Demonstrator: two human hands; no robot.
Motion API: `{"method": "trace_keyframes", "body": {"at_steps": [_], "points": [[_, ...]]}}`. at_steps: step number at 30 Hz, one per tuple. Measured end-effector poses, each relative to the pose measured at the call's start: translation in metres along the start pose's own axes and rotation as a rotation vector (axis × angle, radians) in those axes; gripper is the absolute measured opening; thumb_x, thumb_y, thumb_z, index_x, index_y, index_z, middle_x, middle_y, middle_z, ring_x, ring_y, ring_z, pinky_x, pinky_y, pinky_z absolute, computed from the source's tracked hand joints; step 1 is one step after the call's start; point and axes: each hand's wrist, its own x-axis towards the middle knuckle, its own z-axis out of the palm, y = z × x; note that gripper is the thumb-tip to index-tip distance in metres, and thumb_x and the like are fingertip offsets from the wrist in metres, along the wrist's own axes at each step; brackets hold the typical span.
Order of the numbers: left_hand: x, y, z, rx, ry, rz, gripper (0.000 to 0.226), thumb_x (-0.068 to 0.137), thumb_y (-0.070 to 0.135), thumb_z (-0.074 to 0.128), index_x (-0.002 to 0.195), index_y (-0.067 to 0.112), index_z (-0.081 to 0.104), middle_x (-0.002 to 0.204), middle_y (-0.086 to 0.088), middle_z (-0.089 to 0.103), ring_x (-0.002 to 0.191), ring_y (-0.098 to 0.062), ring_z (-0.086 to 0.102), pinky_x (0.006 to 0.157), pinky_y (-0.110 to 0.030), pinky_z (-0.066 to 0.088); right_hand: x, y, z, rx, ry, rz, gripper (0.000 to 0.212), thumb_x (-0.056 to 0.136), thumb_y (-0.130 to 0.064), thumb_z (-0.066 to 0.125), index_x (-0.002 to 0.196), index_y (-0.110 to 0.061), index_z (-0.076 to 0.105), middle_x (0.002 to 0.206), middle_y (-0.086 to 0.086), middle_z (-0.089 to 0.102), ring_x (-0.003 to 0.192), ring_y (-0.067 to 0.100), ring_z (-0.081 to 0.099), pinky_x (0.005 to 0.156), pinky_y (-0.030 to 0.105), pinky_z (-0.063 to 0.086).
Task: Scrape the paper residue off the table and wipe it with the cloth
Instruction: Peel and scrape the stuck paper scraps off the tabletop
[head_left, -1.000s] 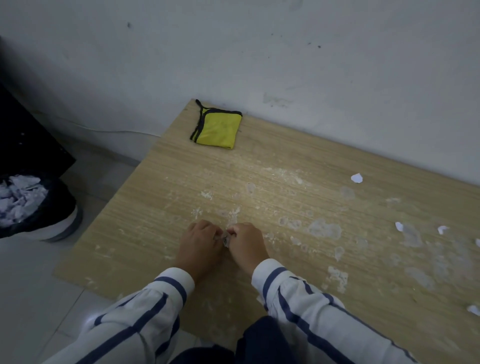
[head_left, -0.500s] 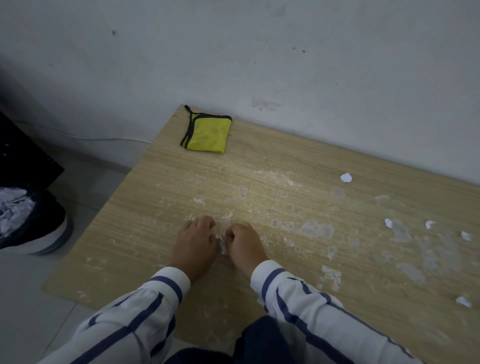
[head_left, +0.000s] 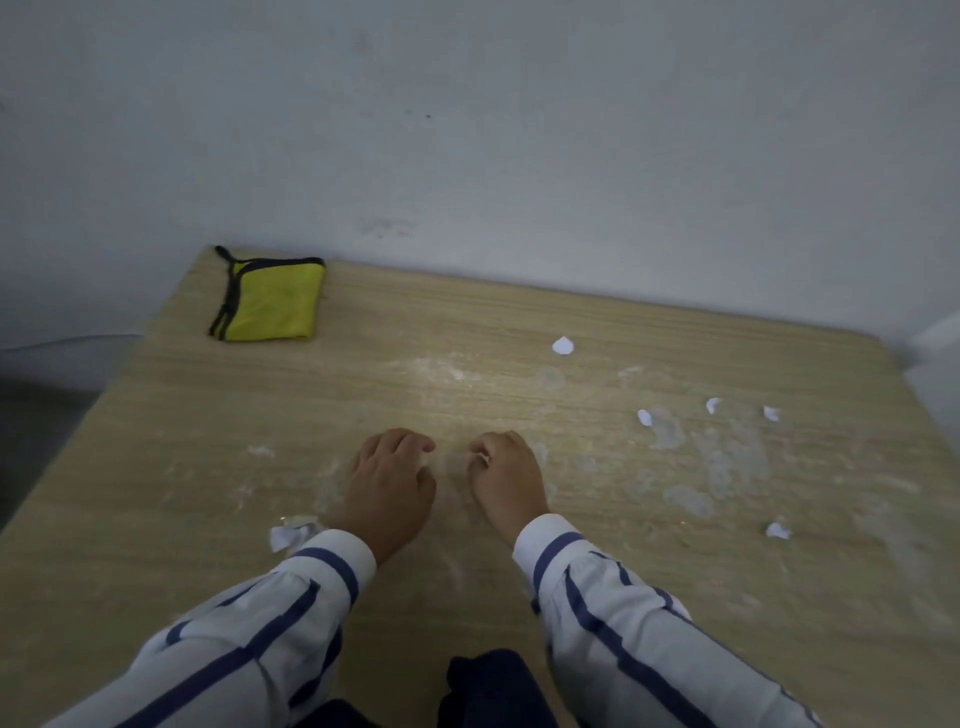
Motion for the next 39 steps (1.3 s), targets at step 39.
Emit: {"method": "trace_keyframes", "body": {"at_steps": [39], "points": [[0.21,0.149,0.124,0.159,-0.032,0.095,0.022,0.091,0.003,0.045,0.098,0.0,0.066,0.104,-0.018,0.059,0.097,-0.034,0.052,0.081,-0.039,0.043,0.076,0.175,-0.118,-0.224,0.003,-0.046,0.023,0.089,0.002,0.044,0.1,0.0,0.064,0.106,0.015,0.059,0.1,0.029,0.05,0.084,0.03,0.041]]}}
